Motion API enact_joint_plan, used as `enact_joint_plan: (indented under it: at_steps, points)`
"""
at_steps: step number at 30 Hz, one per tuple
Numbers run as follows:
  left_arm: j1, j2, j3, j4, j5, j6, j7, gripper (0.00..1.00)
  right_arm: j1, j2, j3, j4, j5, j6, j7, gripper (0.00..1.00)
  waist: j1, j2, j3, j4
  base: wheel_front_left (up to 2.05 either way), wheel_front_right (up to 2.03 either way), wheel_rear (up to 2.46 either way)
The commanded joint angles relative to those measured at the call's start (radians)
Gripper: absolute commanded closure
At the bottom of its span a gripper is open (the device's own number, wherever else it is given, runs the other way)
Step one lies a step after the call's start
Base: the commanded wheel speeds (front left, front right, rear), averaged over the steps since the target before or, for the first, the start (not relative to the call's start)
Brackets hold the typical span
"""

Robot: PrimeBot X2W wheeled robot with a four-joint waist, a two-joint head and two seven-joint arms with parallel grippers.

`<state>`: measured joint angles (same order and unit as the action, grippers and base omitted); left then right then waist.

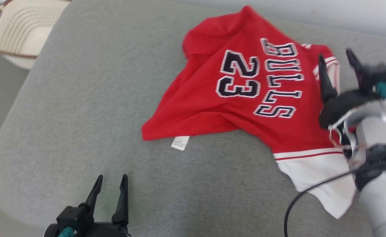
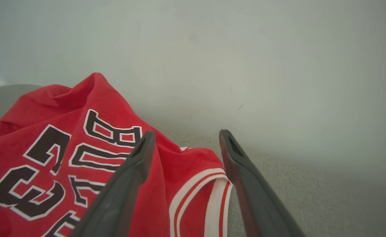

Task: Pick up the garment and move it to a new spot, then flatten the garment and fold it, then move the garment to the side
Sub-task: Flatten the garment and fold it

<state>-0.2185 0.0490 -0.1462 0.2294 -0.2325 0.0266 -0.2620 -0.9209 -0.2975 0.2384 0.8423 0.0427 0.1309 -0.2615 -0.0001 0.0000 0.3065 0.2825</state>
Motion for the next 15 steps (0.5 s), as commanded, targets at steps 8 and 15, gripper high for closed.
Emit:
enact_joint_plan:
  at_steps: [8, 15]
  points:
    - [0.071, 0.003, 0.059, 0.024, 0.04, -0.024, -0.003, 0.0, 0.337, 0.035, -0.055, -0.203, 0.049, 0.0, -0.003, 0.0, 0.0001, 0.0, -0.182, -0.241, 0.0, 0.0, 0.0]
    - [0.088, 0.003, 0.071, 0.039, 0.049, -0.032, -0.003, 0.0, 0.512, 0.081, -0.085, -0.299, 0.073, 0.0, 0.001, 0.0, 0.0001, 0.0, -0.211, -0.287, 0.0, 0.0, 0.0]
